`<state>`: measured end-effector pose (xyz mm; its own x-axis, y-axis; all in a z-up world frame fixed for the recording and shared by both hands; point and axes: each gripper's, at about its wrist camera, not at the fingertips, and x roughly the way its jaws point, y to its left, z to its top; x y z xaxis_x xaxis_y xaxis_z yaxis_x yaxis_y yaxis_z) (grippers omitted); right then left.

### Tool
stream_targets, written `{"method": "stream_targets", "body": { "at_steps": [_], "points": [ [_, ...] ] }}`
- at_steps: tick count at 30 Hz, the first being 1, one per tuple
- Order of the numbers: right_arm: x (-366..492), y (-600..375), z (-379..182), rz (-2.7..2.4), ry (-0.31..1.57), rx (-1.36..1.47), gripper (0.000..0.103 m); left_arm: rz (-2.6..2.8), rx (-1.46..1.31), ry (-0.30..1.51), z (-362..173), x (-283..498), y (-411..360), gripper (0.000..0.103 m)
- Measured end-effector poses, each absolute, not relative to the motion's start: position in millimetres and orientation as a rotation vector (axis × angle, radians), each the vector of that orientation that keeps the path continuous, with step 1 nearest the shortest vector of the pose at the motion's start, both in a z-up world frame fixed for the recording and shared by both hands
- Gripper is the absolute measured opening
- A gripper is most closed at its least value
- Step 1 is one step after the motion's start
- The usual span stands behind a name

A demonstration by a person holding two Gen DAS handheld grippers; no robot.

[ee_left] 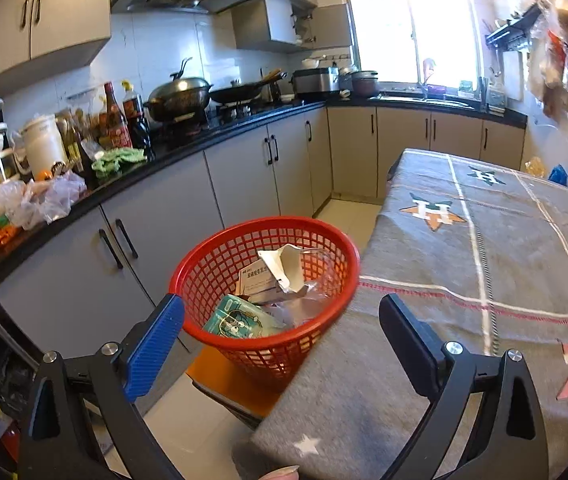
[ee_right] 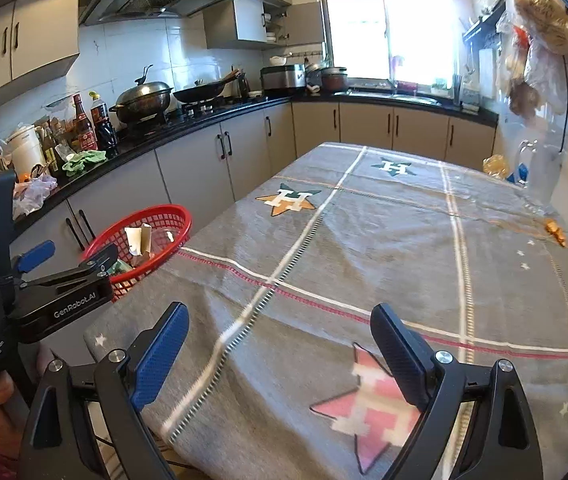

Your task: Collect trash

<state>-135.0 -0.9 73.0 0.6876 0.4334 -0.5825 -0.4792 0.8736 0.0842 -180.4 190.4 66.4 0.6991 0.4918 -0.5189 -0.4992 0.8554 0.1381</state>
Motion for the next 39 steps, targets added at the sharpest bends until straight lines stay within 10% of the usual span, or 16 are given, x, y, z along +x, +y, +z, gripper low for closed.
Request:
{"method": "stream_targets", "body": {
  "at_steps": [39],
  "points": [
    [-148,-12,61,0.479,0.643,-0.103,0.097,0.467,-0.011,0.556,56,-207,154,0.097]
  ]
}}
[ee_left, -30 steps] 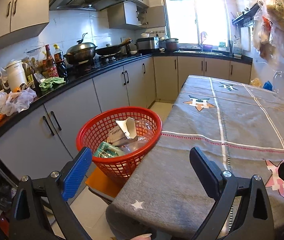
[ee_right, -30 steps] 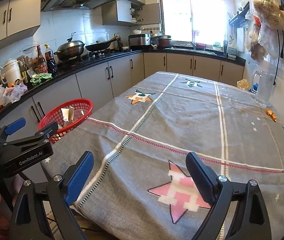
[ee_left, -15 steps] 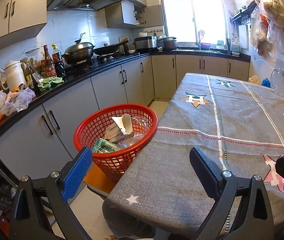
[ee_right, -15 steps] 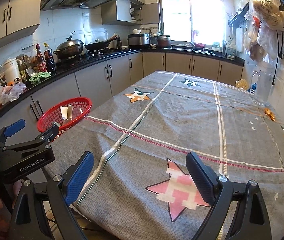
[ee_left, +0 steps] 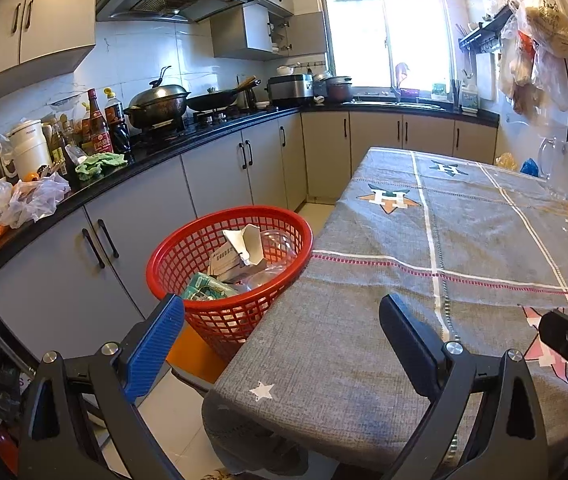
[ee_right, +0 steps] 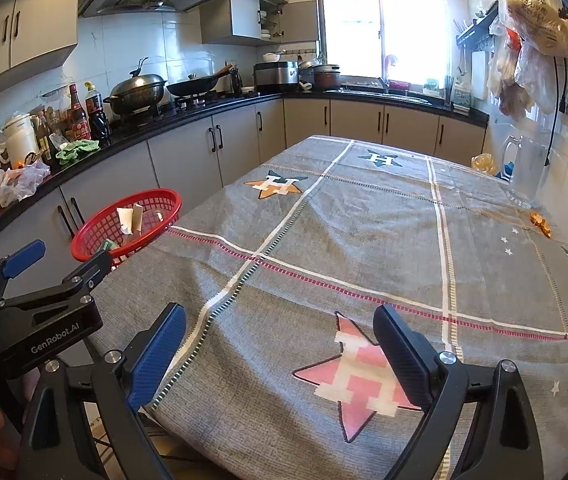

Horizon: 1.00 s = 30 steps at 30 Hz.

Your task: Collect trash

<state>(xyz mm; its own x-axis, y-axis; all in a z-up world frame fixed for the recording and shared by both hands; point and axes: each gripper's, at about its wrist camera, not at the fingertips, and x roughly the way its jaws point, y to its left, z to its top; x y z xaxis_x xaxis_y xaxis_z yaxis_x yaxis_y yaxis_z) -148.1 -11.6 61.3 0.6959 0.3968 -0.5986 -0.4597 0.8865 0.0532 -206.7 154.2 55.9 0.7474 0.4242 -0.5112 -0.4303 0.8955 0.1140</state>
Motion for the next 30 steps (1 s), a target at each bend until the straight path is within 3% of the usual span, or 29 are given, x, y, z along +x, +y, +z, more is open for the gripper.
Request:
{"method": "stream_targets", "body": {
  "at_steps": [30],
  "points": [
    [-161,-13,73,0.428,0.563,-0.132,0.101,0.479,0.003,0.509,57,-215,142,0.097]
  ]
}}
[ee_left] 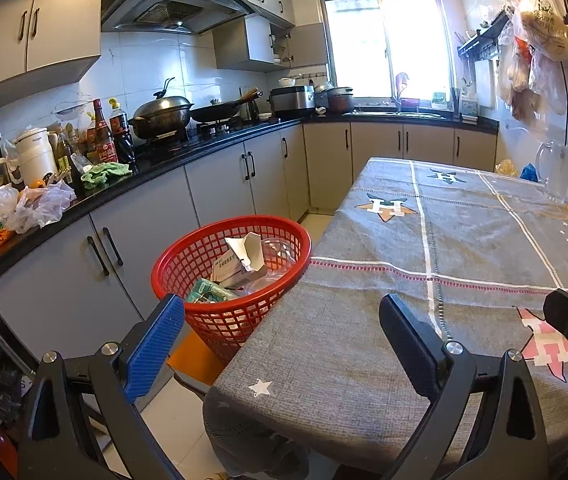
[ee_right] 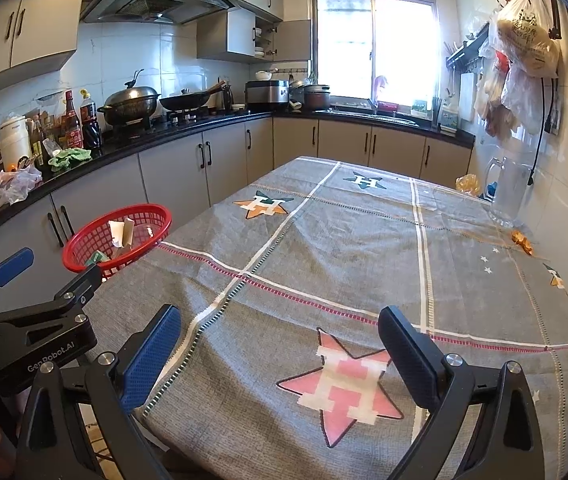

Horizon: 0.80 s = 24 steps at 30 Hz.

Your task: Collect trash

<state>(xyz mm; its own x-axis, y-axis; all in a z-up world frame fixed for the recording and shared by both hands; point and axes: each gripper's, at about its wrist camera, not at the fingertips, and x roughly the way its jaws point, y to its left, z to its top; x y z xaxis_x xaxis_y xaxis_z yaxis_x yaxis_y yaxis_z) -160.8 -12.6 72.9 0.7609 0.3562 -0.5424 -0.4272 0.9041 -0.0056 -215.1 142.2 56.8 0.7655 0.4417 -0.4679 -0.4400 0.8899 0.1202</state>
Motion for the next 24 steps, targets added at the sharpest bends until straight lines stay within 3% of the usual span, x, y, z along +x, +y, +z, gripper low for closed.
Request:
{"method": "stream_targets", "body": {
  "at_steps": [24],
  "points": [
    [-155.4,-10.2,68.5,0.429,0.587,-0.145,0.101,0.482,0.004,0.529,53.3,-214.3,146.6,0.097]
  ]
}}
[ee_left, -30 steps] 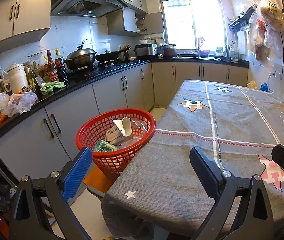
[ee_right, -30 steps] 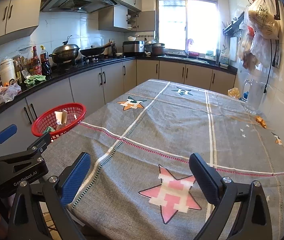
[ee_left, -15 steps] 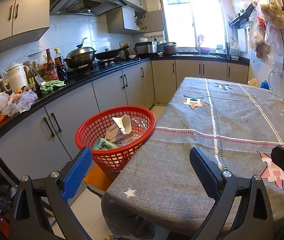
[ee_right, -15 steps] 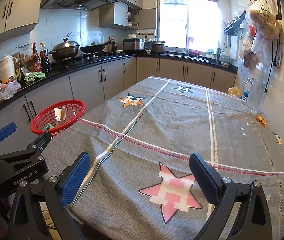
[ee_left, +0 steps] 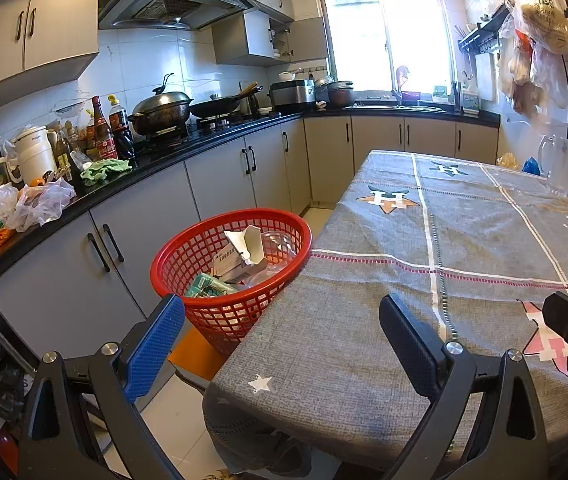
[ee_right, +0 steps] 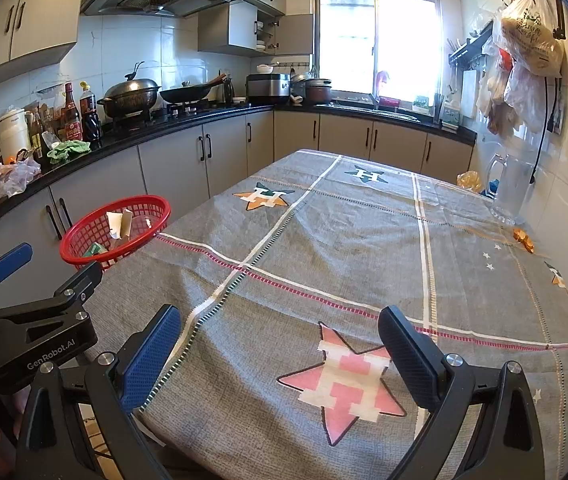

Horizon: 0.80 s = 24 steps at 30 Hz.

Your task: Collect trash

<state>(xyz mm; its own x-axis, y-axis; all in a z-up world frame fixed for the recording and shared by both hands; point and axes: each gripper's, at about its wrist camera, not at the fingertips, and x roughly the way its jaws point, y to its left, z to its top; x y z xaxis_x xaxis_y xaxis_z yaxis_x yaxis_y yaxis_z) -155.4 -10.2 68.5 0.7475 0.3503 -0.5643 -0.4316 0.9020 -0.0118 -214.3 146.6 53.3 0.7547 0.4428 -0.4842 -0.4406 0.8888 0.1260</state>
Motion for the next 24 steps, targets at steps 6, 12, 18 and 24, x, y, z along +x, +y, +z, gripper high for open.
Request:
{"method": "stream_targets", "body": {
  "at_steps": [6,12,18,24],
  "points": [
    [-153.8,-10.2,66.0,0.427,0.596,-0.143,0.101,0.480,0.006,0.531,52.9,-214.2,146.7,0.097],
    [-152.4,-11.0,63.9,0.427,0.601,-0.142,0.101,0.480,0.005,0.531,52.7,-214.3,147.1,0.097],
    [-151.7,-10.8,62.0,0.424,0.606,-0.143,0.101,0.481,0.005,0.531,53.0,-213.9,146.4,0.097],
    [-151.0,-10.4,59.5,0.422,0.616,-0.146,0.101,0.481,0.009,0.532,52.8,-214.0,146.5,0.097]
  ]
}}
